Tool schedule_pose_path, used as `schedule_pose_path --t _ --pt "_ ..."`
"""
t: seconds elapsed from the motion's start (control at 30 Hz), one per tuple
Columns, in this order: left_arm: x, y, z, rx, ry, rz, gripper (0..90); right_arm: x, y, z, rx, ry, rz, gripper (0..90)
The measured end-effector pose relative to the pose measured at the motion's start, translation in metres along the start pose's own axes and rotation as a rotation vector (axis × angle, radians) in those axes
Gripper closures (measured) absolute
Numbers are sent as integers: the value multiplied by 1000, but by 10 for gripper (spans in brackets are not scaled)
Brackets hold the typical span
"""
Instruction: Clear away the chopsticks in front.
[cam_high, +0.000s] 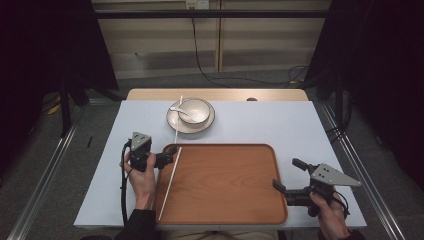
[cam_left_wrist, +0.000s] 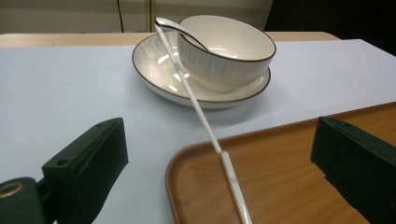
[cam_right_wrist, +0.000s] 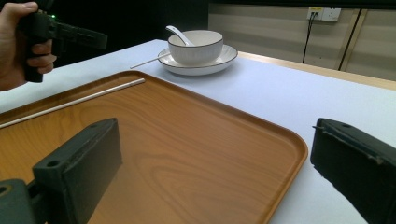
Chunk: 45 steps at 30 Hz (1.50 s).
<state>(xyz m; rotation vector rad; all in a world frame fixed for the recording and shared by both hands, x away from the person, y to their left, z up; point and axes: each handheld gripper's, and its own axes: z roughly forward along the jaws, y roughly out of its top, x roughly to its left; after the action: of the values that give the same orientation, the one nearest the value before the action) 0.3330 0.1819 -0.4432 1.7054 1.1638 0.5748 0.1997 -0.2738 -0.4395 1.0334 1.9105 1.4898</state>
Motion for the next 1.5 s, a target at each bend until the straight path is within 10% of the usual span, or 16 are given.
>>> schedule_pose_path --t 0.6,1.03,1.5 --pt "8 34 37 -40 -32 126 92 0 0 -1 -18 -3 3 22" --pt "31 47 74 84 -50 128 138 0 0 -1 -11 7 7 22" --pt "31 46 103 189 -42 144 529 0 0 -1 -9 14 11 22"
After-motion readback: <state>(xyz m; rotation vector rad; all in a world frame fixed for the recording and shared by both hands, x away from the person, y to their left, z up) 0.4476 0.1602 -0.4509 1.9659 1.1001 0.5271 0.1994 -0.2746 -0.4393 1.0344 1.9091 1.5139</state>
